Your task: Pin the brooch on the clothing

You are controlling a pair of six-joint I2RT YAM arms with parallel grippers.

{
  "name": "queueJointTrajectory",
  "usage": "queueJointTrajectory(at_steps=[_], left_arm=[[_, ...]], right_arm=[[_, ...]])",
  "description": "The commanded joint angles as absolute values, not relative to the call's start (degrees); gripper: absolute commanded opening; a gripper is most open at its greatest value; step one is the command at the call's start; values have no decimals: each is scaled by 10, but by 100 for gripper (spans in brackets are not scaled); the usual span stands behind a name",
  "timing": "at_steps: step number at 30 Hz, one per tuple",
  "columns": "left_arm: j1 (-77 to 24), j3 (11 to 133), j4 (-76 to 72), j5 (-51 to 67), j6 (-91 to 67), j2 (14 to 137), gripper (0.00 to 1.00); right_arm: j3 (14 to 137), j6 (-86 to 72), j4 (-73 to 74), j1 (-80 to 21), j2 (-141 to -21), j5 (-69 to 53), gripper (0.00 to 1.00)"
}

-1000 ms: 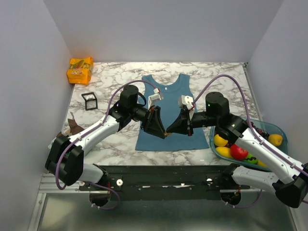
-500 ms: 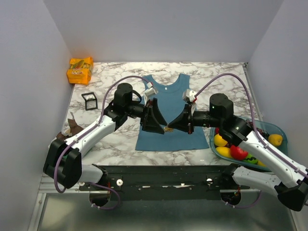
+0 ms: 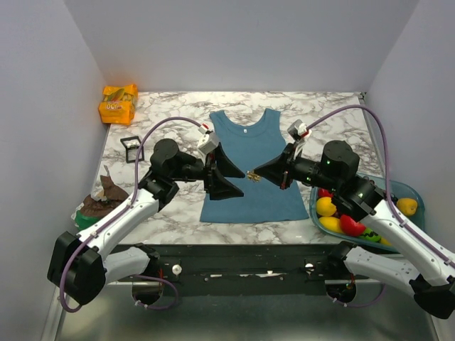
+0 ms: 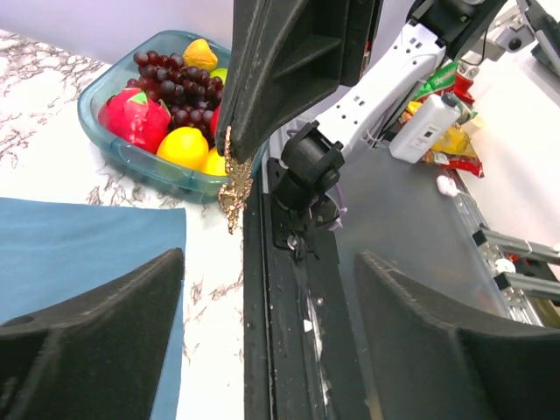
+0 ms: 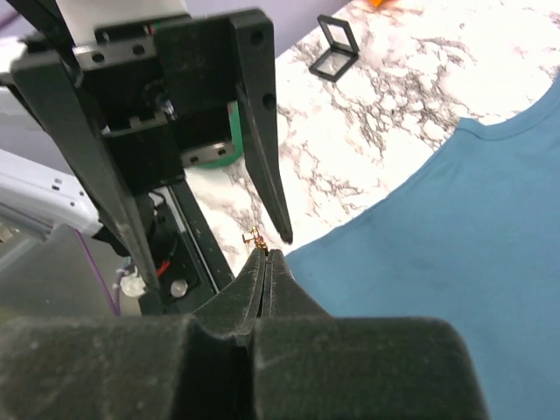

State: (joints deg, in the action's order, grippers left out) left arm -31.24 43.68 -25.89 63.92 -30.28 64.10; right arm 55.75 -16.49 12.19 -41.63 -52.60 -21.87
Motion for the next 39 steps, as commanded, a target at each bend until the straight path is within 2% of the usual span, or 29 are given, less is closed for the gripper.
queueJointTrajectory(at_steps=[1,10,16,21,24,25,28,31,34,38,39], left_arm=[[-336,436,-248,576,-274,631,79],[-344,432,-245,544,-274,617,56],[-345,423,-268,539,-291,613,49],[-345,419,-286,541,-304,615,37],[-345,417,-290,541,-305,613,23],[-345,417,-291,541,-305,613,14],[-345,417,-293,542,-305,613,0],[-345,416,-294,542,-304,612,0],[-345,424,-273,542,-297,620,0],[-345,435,-250,548,-291,633,0],[-345,437,-247,548,-290,634,0]], right_arm=[[550,-211,61,-418,-524,-221,1],[548,-220,39,-418,-541,-255,1],[541,-225,30,-418,-547,-265,1],[540,-225,26,-418,-549,-271,1],[539,-224,27,-418,-550,-269,1],[537,-224,27,-418,-549,-265,1],[534,-228,27,-418,-548,-253,1],[526,-238,27,-418,-546,-241,1],[514,-254,24,-418,-540,-236,11],[487,-253,-15,-418,-524,-268,39],[478,-253,-25,-418,-518,-272,42]])
